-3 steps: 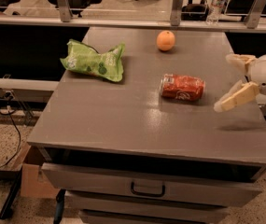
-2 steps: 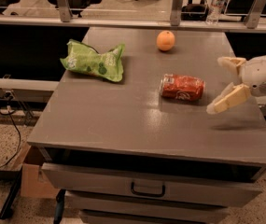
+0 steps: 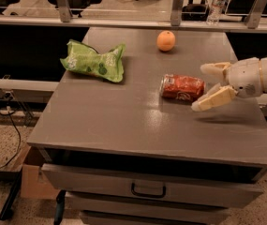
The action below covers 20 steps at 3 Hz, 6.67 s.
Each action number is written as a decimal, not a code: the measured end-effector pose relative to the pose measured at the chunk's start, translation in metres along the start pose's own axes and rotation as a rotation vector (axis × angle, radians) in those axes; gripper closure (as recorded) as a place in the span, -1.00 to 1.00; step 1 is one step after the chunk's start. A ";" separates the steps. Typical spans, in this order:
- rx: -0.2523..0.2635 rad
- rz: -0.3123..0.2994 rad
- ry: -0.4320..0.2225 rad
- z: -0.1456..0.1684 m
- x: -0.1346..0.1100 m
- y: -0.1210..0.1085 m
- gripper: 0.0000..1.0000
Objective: Move coke can near orange
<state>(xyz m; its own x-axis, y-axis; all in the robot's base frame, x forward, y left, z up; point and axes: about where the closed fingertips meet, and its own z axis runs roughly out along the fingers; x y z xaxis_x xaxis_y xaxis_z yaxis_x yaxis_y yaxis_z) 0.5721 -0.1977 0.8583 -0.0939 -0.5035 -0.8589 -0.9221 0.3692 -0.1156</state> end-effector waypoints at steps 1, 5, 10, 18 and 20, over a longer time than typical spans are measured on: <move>-0.015 0.003 -0.003 0.007 -0.001 0.001 -0.17; 0.437 0.052 -0.122 -0.052 -0.034 -0.059 1.00; 0.658 0.129 0.268 -0.071 0.001 -0.176 1.00; 0.376 0.184 0.123 -0.004 0.002 -0.191 -1.00; 0.612 0.218 0.035 -0.107 0.014 -0.184 -1.00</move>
Offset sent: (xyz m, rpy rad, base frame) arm 0.0059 0.0008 -0.0064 0.0390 0.0182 -0.0207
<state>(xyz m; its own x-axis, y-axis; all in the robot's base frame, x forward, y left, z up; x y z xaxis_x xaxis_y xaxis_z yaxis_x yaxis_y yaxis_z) 0.7007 -0.3562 0.9214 -0.2763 -0.3885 -0.8791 -0.5015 0.8385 -0.2129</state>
